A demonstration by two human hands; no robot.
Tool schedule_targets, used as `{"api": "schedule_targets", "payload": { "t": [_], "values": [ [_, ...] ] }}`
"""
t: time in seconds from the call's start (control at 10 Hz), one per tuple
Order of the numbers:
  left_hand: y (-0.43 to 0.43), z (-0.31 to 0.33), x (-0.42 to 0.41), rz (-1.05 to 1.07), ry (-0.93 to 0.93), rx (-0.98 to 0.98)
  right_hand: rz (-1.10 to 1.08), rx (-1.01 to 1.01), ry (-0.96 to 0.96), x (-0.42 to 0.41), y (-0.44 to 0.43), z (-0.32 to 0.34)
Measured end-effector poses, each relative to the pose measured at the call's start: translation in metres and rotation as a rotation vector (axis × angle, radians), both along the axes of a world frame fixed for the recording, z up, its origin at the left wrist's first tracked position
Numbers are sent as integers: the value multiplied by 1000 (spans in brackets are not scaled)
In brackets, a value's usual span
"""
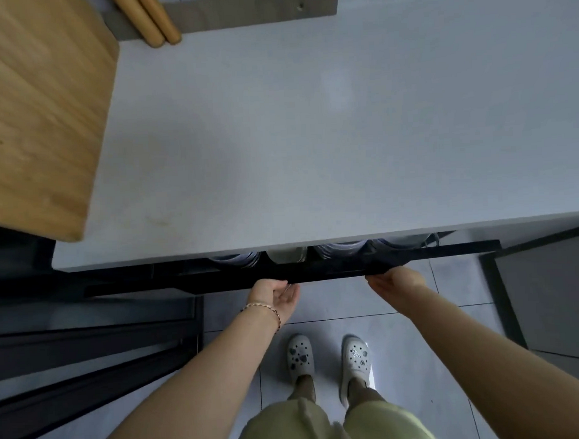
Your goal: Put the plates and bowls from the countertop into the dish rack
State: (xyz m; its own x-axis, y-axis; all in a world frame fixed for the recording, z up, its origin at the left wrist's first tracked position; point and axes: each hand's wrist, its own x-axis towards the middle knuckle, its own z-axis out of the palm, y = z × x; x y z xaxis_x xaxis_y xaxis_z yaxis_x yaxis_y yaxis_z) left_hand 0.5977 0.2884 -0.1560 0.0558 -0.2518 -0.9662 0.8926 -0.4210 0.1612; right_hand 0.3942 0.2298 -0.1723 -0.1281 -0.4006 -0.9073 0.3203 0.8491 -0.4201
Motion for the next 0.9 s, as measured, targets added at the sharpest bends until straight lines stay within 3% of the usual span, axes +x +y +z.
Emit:
{"api": "schedule_targets", "payload": {
  "t": [0.4, 0.5, 0.6, 0.7, 0.8, 0.9],
  "values": [
    [-51, 3, -5, 131, -83, -61, 49, -33, -169, 2, -49, 2],
    [-55, 5, -5, 52, -128, -91, 264, -32, -87, -1, -54, 7],
    [-48, 15, -13, -479, -258, -30, 534, 46, 24, -9, -54, 23],
    [-42, 38, -26, -1107, -427, 41, 967, 41, 228, -15, -51, 46],
    [-59, 57, -28, -1464, -794, -13, 1367, -1, 405, -14, -59, 77],
    [-76, 94, -22, -1534, -1014, -49, 1623, -164, 608, -14, -72, 124]
  ]
}}
